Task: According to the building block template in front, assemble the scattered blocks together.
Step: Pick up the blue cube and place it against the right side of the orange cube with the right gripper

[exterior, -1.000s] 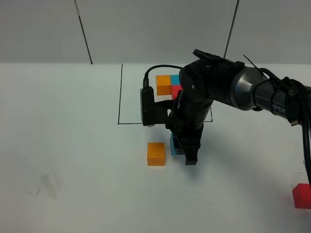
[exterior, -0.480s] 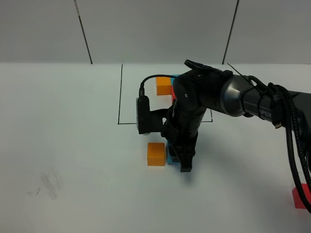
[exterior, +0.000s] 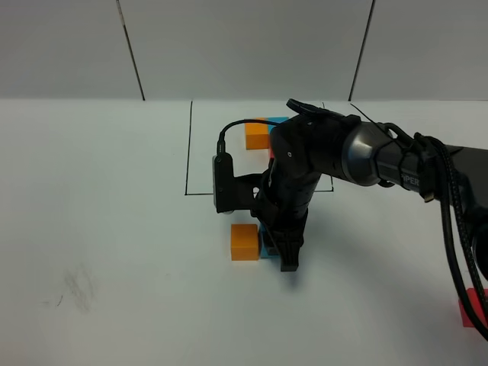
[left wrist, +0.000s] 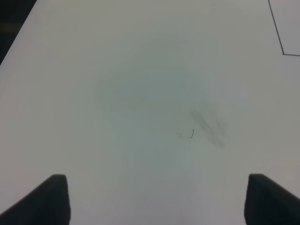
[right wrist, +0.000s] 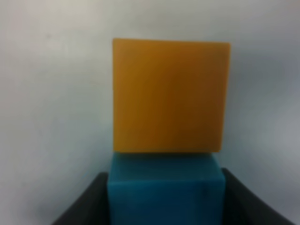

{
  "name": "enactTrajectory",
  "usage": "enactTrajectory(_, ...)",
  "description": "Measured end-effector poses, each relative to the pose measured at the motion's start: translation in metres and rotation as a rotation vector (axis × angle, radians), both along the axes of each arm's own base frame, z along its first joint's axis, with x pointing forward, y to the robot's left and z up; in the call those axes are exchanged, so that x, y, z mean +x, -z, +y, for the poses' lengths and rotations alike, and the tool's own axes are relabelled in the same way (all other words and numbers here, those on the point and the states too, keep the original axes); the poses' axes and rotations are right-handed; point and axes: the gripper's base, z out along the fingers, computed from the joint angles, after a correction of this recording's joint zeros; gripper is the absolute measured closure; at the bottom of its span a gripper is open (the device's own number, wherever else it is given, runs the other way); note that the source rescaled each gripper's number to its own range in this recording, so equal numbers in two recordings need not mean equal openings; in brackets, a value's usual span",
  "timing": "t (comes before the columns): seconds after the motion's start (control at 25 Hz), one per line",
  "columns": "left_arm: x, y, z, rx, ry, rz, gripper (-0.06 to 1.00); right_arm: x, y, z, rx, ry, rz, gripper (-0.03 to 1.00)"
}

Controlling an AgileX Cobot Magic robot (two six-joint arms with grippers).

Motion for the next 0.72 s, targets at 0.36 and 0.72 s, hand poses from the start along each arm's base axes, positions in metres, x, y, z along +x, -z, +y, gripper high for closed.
enactTrajectory(0.36, 0.0, 0.0, 0.0, 0.0, 0.0, 0.0, 0.27, 0.0007, 0.0054, 0.0006, -0.002, 0.001, 0.004, 0.76)
enactTrajectory(0.72, 0.0, 0.0, 0.0, 0.0, 0.0, 0.0, 0.27, 0.0015, 0.0055, -0.0008, -0.019, -0.011, -0.006, 0.76)
